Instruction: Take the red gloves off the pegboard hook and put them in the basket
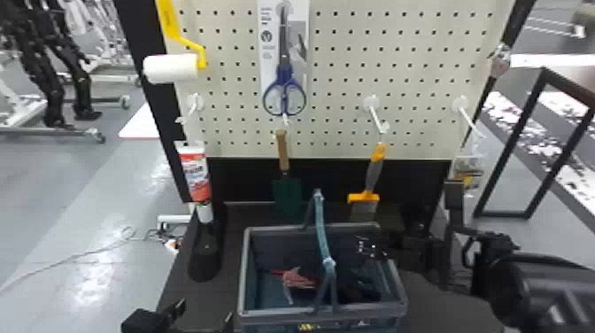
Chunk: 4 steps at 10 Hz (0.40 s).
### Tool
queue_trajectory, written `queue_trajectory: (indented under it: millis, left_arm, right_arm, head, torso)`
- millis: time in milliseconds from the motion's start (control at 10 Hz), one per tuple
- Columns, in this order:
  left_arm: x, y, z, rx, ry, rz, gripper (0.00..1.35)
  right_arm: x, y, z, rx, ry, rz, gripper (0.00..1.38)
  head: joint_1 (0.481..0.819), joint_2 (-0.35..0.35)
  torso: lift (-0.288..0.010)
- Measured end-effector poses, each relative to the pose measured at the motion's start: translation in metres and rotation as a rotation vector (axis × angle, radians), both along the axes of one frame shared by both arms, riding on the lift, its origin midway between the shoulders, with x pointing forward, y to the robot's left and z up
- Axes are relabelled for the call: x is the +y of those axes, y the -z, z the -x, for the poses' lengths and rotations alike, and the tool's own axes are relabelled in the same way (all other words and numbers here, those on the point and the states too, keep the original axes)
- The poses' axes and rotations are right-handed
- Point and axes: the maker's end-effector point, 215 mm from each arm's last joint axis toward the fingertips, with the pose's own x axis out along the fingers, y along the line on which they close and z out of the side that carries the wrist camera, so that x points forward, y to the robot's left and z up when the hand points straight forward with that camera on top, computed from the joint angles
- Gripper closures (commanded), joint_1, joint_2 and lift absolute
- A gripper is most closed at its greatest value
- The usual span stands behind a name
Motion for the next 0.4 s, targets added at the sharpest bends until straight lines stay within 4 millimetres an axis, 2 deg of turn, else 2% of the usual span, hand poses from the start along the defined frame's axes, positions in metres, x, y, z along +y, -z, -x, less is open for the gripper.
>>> queue_trajectory:
  millis: [400]
  left_arm:
    - [-0.0006, 0.0006, 0.0004, 0.001, 0.001, -0.001, 0.24]
  right_arm:
    - [0.0001, -0.0008, -0.0002, -0.003, 0.000, -0.001, 0.11]
  head:
    - [0.549, 0.000]
  torso:
    - [-0.100]
